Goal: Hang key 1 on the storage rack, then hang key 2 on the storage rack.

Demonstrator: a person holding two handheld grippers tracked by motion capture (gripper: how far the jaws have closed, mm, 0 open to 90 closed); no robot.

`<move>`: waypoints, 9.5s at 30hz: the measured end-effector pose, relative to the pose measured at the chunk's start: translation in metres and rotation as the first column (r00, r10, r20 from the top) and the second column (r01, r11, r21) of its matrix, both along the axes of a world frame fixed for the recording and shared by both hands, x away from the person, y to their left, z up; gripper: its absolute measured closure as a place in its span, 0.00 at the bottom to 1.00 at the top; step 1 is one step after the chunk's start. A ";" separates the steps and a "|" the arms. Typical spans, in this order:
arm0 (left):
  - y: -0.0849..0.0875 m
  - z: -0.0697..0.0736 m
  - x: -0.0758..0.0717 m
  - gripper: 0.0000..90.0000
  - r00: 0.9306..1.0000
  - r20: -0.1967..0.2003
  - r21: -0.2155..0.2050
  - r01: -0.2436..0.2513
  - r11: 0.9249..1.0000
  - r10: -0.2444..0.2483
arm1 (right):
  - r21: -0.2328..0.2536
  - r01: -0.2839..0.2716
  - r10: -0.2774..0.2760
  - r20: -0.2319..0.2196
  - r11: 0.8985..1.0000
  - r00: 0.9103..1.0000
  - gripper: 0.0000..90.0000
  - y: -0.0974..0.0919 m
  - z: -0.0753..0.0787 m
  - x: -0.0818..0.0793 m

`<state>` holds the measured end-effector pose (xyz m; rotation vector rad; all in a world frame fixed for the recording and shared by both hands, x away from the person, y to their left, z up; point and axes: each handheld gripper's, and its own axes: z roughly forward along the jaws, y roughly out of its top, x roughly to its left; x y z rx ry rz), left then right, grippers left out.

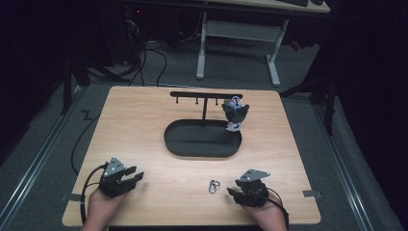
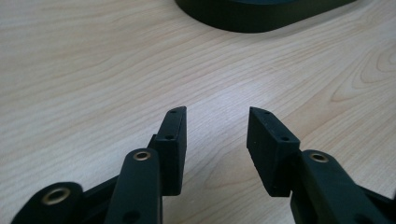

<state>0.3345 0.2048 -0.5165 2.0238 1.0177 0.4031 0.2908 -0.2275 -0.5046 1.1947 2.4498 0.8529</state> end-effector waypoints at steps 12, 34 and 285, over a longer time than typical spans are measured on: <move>-0.002 0.001 0.001 0.63 0.999 0.007 0.015 0.034 0.999 -0.034 | -0.186 -0.150 0.121 -0.159 0.971 0.980 0.60 0.032 0.011 0.026; -0.002 0.002 0.002 0.62 0.999 0.010 0.023 0.042 0.999 -0.042 | -0.229 -0.254 0.169 -0.334 0.940 0.927 0.61 0.067 0.018 0.062; -0.018 -0.011 -0.007 0.48 0.995 0.003 0.072 0.098 0.993 -0.098 | 0.235 0.199 -0.235 0.134 0.951 0.963 0.35 -0.050 -0.010 0.011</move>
